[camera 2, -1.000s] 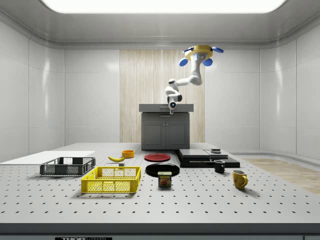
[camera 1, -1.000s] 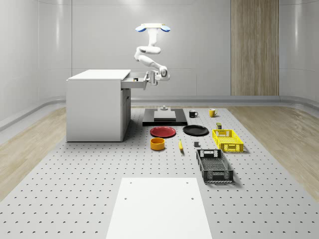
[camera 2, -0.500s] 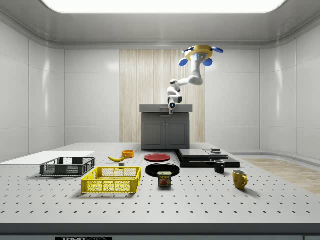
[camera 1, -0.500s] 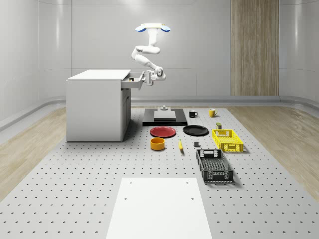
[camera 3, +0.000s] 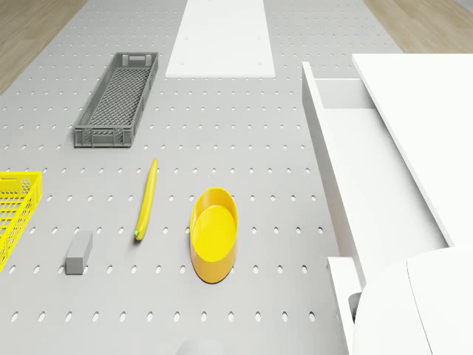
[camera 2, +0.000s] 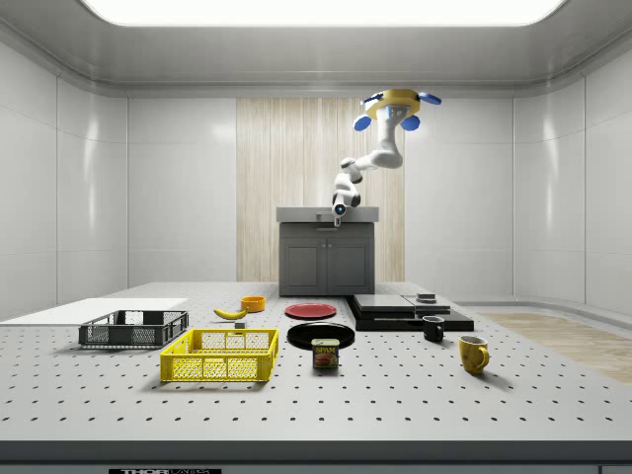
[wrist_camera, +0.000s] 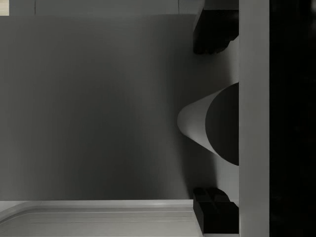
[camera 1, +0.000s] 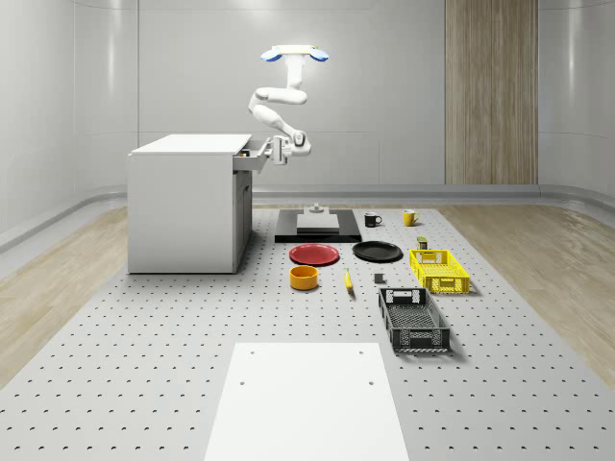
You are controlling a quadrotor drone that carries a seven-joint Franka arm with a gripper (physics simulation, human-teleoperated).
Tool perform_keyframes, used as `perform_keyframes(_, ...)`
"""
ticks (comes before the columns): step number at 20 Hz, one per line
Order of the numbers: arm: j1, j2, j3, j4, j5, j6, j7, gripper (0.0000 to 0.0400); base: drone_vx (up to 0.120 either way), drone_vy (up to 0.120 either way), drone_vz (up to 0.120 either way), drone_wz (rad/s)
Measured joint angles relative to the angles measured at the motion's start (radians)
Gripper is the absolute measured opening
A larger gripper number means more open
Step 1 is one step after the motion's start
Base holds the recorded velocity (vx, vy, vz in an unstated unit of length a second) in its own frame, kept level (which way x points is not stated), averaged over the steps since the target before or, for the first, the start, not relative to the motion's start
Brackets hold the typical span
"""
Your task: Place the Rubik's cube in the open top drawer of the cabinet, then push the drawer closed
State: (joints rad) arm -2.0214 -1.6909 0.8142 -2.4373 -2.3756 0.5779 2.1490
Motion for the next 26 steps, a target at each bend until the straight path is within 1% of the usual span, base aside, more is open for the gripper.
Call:
perform_keyframes(3,0.058,-0.003,-0.012,-0.012,-0.089,0.013,-0.052,0.0400,0.000,0.000,0.000,0.000)
perform_keyframes(6,0.116,-0.005,-0.024,-0.020,-0.179,0.030,-0.122,0.0400,0.000,0.000,0.000,0.000)
perform_keyframes(12,0.228,-0.009,-0.045,-0.024,-0.348,0.080,-0.237,0.0400,0.000,0.000,0.000,0.000)
perform_keyframes(16,0.288,-0.013,-0.053,-0.022,-0.431,0.115,-0.301,0.0400,0.000,0.120,0.000,0.000)
perform_keyframes(19,0.313,-0.020,-0.055,-0.020,-0.461,0.136,-0.325,0.0400,0.000,0.120,0.000,0.000)
perform_keyframes(26,0.336,-0.027,-0.057,-0.016,-0.485,0.157,-0.346,0.0400,0.000,0.120,0.000,0.000)
